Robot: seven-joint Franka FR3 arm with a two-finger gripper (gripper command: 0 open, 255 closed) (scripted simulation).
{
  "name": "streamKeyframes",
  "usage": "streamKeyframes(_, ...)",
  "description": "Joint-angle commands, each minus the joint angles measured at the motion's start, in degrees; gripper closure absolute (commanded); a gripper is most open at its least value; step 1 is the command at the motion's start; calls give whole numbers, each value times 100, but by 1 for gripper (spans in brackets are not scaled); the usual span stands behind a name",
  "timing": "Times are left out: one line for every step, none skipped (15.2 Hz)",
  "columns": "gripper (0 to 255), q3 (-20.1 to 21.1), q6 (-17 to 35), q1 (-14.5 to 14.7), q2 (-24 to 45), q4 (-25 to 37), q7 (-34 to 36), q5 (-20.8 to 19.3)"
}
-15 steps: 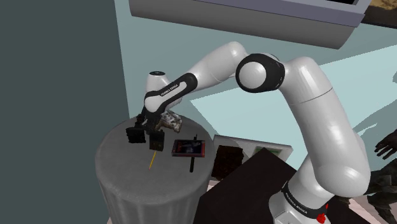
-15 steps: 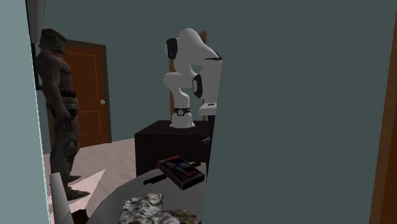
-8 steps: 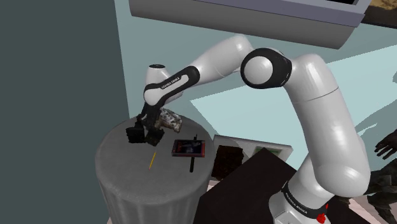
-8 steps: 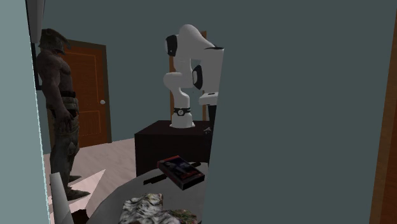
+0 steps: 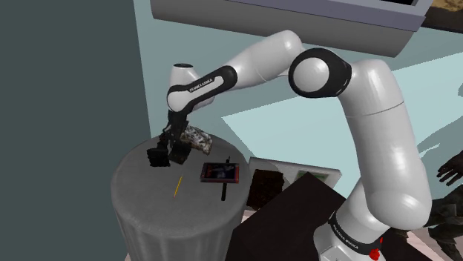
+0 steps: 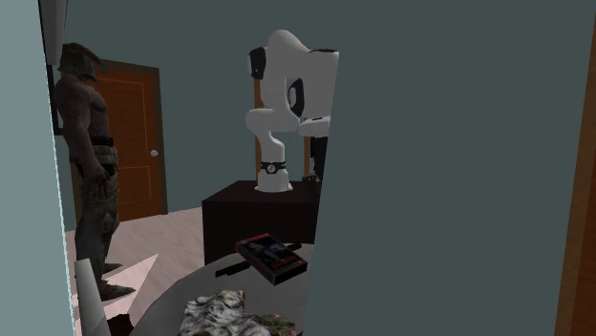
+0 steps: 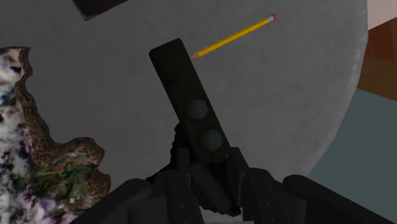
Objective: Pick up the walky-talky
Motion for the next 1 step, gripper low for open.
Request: streamKeyframes(255, 2, -34, -4, -17, 18, -4, 3)
